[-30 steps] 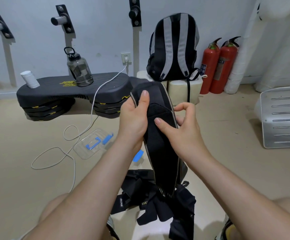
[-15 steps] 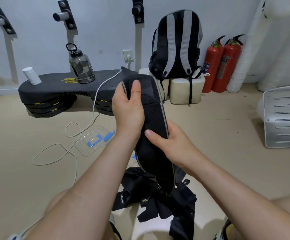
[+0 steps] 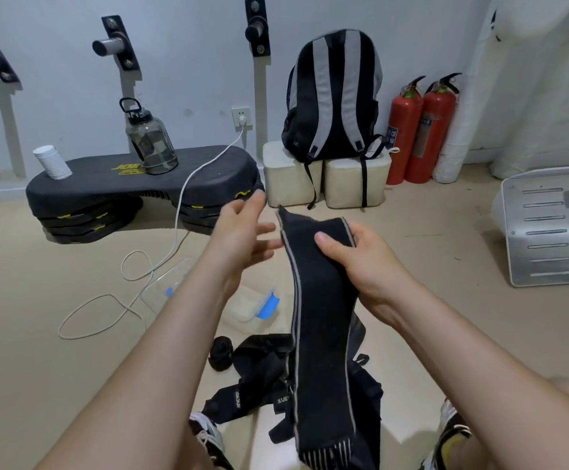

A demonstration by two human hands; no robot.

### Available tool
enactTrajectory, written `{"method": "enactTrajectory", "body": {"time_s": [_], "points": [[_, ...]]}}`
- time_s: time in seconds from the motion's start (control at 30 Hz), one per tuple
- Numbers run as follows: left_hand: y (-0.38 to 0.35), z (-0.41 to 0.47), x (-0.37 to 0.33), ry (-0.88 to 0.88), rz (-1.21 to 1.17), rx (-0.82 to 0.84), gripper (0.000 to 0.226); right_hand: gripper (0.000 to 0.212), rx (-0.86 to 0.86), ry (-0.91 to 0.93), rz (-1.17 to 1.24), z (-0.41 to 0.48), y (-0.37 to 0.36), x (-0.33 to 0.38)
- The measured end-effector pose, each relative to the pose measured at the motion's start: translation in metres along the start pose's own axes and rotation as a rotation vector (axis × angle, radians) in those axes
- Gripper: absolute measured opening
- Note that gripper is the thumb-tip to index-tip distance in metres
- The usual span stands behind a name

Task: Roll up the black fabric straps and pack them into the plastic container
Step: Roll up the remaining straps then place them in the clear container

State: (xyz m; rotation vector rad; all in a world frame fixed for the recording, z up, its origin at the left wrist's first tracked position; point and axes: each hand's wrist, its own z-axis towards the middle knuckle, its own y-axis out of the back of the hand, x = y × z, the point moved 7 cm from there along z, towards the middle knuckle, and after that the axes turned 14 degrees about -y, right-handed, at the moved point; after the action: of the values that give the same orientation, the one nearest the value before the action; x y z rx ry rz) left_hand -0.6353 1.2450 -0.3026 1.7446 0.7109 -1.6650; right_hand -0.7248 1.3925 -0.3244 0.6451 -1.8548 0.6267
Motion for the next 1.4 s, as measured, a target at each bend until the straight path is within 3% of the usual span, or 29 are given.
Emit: {"method": "enactTrajectory", "body": {"time_s": [0.1, 0.17, 0.23, 0.33, 0.43, 0.53, 0.67, 0.73, 0.87, 0.93, 1.07, 1.13, 1.2, 1.27, 1.33, 1.4], "points": [[-0.039, -0.034, 0.007, 0.063, 0.152, 0.385, 0.039, 0.013, -0.177, -0.059, 0.063, 0.008, 0.022, 0.001], [-0.059, -0.051, 0.009, 0.010, 0.172, 0.517, 0.030, 0.015, -0.236, -0.102, 0.133, 0.010, 0.032, 0.002], [-0.070, -0.051, 0.012, -0.086, 0.094, 0.495, 0.017, 0.016, -0.261, -0.119, 0.199, 0.008, 0.039, 0.005], [-0.069, -0.038, 0.014, -0.159, -0.036, 0.296, 0.019, 0.022, -0.168, -0.140, 0.204, 0.003, 0.033, 0.006], [-0.057, -0.023, 0.013, -0.154, -0.207, 0.095, 0.020, 0.024, 0.000, -0.163, 0.024, -0.003, 0.013, 0.000], [-0.044, -0.013, 0.011, -0.114, -0.332, -0.002, 0.024, 0.017, 0.070, -0.129, -0.216, -0.006, 0.004, -0.004], [-0.029, 0.000, 0.007, -0.101, -0.515, -0.112, 0.030, 0.017, 0.103, -0.122, -0.243, -0.005, 0.006, -0.008], [-0.026, 0.001, 0.007, -0.090, -0.523, -0.084, 0.026, 0.020, 0.047, -0.066, -0.214, -0.004, 0.006, -0.005], [-0.048, -0.024, 0.010, -0.010, -0.124, 0.233, 0.019, 0.019, -0.156, 0.008, -0.121, 0.001, 0.013, -0.002], [-0.057, -0.033, 0.012, -0.003, -0.040, 0.336, 0.024, 0.016, -0.207, -0.019, -0.116, 0.004, 0.017, -0.002], [-0.048, -0.030, 0.013, 0.002, 0.010, 0.338, 0.020, 0.020, -0.167, -0.119, -0.041, 0.006, 0.020, -0.005], [-0.044, -0.028, 0.008, -0.005, -0.040, 0.300, 0.028, 0.039, -0.185, -0.143, 0.029, 0.004, 0.025, -0.002], [-0.044, -0.029, -0.003, -0.052, -0.139, 0.339, 0.042, 0.062, -0.207, -0.144, 0.126, 0.002, 0.037, 0.004], [-0.050, -0.035, -0.014, -0.147, -0.189, 0.484, 0.062, 0.048, -0.181, -0.130, 0.157, -0.001, 0.044, 0.013], [-0.053, -0.041, -0.022, -0.400, 0.025, 0.560, 0.063, 0.022, -0.135, -0.159, 0.152, -0.002, 0.044, 0.015], [-0.053, -0.045, -0.033, -0.764, 0.444, 0.451, 0.046, 0.008, -0.077, -0.195, 0.197, -0.001, 0.042, 0.013]]}}
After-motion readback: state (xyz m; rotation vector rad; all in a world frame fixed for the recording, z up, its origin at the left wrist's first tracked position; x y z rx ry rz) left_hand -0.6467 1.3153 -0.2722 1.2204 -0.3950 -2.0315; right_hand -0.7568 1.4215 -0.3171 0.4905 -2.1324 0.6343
